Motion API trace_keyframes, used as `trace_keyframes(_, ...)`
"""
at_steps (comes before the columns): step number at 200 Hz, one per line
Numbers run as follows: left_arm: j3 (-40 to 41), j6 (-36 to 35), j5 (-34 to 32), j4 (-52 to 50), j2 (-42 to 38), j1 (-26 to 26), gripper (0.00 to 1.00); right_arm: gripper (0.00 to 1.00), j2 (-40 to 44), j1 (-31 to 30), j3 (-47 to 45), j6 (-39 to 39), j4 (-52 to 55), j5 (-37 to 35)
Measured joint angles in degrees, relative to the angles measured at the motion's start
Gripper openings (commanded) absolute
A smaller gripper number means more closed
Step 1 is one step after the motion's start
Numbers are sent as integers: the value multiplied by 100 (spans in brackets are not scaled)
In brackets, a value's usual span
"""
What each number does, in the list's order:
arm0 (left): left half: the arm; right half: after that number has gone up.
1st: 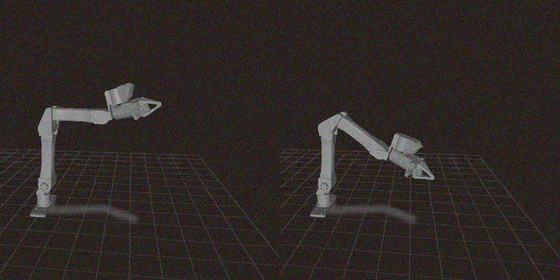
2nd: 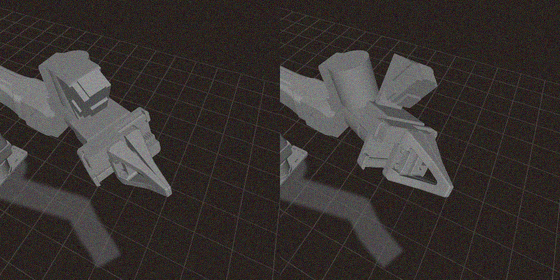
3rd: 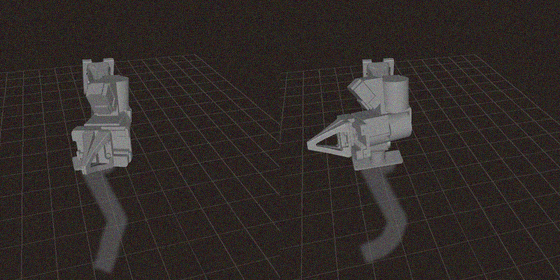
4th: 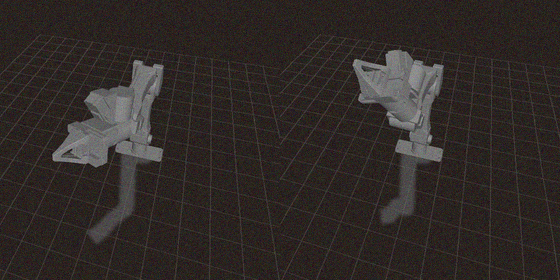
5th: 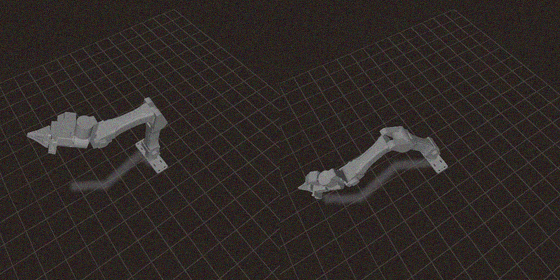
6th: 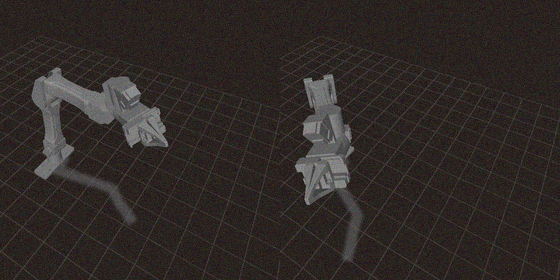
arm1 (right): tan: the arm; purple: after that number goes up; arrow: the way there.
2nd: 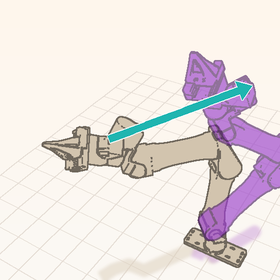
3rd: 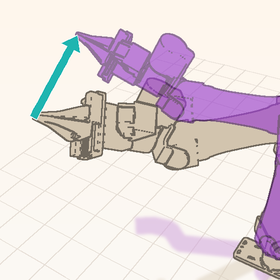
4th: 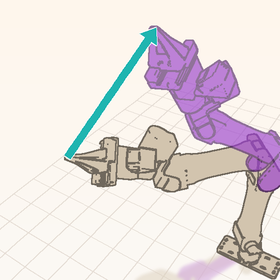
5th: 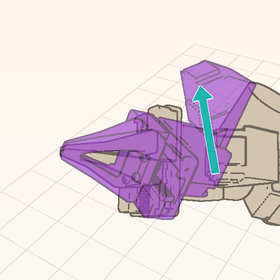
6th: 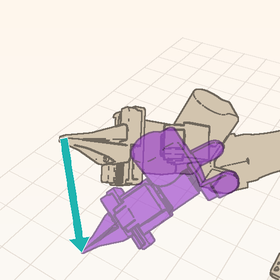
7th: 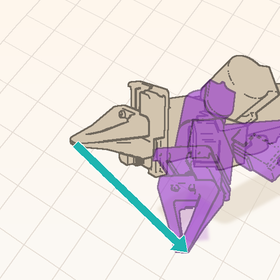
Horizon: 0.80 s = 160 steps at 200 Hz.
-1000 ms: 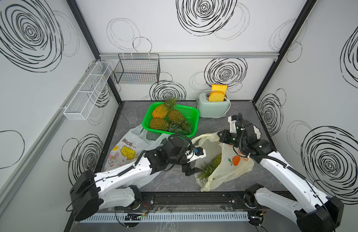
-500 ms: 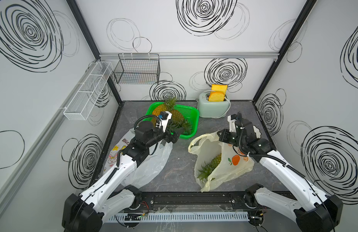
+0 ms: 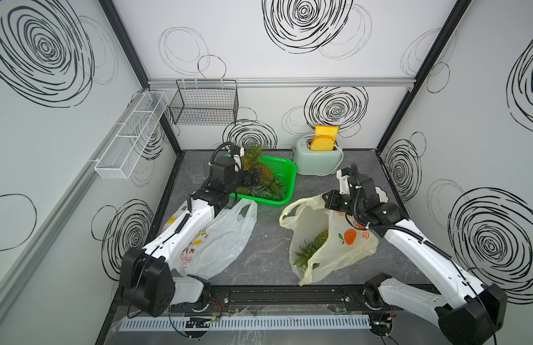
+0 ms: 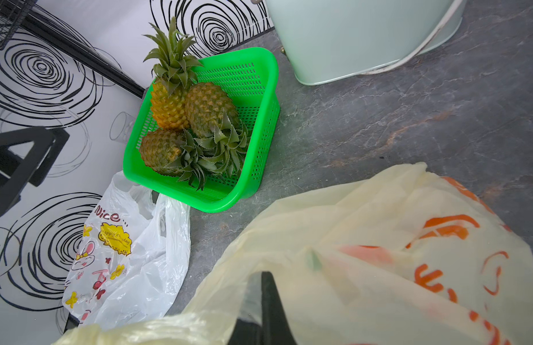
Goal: Place the pineapple into a plastic bag & tie a knot
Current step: Pick up the pineapple from the basket.
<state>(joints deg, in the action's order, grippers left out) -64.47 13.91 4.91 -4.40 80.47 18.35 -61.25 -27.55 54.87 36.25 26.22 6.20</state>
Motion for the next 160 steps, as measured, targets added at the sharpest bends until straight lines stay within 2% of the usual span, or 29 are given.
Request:
trace_keyframes(54,-1832,-2229,-138,-466,1725,-9,98,0,-22,26,2,-96,201,98)
trace_keyframes(78,-2428,-2931,-420,-612,2367,-9,97,0,-85,52,2,-181,295,149)
trace_keyframes(105,-3067,-3357,-835,-671,3060,-9,97,0,-186,87,35,-308,446,216)
trace_keyframes(160,-4164,-3735,-1567,-695,4218,35,97,0,-289,107,140,-522,693,284)
